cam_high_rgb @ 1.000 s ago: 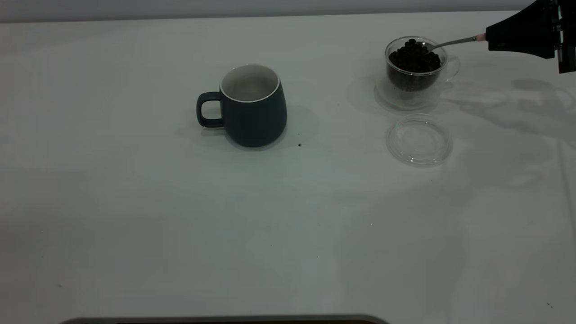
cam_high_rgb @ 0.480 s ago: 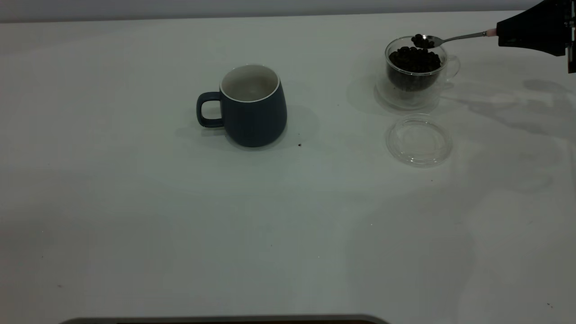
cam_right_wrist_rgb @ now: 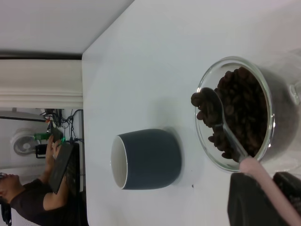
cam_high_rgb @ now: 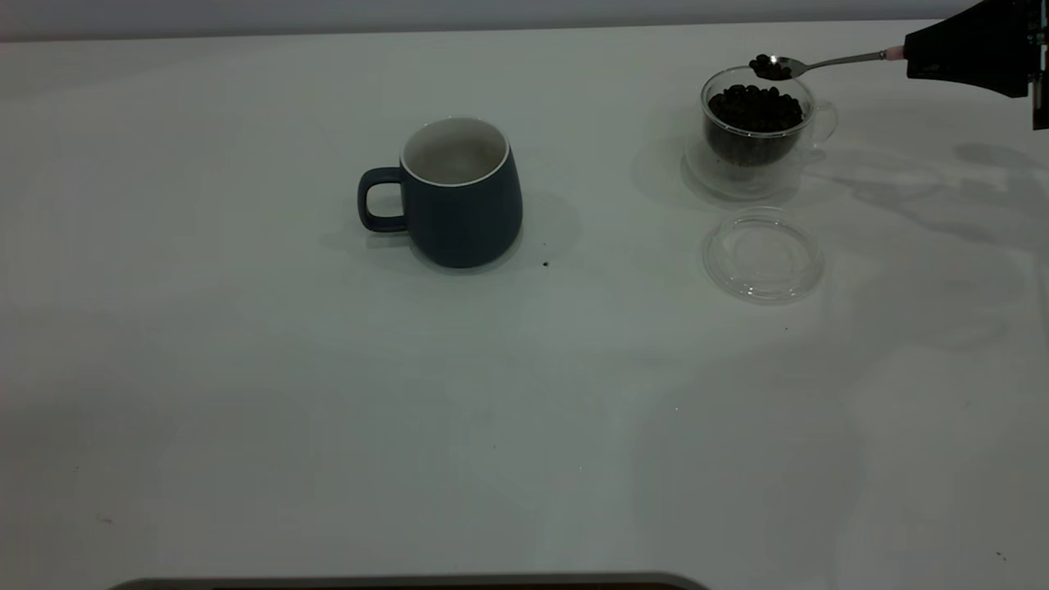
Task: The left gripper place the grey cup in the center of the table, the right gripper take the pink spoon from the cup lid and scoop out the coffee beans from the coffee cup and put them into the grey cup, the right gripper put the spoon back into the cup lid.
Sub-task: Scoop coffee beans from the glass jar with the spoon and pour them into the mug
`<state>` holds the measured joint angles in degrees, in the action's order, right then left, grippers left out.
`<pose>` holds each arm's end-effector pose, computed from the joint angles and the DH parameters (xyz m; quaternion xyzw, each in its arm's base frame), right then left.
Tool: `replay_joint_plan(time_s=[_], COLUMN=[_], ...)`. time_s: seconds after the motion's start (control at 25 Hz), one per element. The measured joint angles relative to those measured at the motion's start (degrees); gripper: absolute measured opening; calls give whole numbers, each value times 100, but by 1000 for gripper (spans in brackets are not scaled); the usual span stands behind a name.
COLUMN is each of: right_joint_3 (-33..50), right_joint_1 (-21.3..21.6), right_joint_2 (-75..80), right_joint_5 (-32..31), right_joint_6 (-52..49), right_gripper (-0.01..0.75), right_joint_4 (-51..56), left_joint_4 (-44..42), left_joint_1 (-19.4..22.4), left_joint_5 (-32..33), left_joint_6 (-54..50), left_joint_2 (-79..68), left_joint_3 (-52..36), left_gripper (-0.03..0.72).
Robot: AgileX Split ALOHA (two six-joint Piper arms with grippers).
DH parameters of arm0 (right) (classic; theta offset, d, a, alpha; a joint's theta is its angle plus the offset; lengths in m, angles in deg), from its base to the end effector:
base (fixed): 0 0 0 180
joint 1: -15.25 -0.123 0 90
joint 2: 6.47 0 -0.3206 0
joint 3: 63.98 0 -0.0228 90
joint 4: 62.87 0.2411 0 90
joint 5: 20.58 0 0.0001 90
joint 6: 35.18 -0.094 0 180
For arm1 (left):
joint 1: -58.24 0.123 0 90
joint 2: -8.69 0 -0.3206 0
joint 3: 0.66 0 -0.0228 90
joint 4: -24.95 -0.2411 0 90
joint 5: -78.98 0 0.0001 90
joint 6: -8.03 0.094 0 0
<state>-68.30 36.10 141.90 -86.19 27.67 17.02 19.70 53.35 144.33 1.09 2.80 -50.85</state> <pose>0.4445 -0.0791 0.0692 0.1134 0.8374 0.5014 0.1857 -0.0508 0.0122 0.2606 -0.0193 0.8711 -0.0049 0.4907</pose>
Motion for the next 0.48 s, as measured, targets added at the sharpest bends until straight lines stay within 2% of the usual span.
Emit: replay_joint_plan(time_s=[0.48], right_joint_3=[0], right_joint_1=[0], right_joint_2=[6], right_joint_5=[-4], right_joint_6=[-144], right_gripper=[97], right_joint_4=[1], left_joint_4=[0], left_joint_1=[0], left_joint_5=[0], left_joint_6=[0], left_joint_2=[0], left_joint_3=[0], left_gripper=[370])
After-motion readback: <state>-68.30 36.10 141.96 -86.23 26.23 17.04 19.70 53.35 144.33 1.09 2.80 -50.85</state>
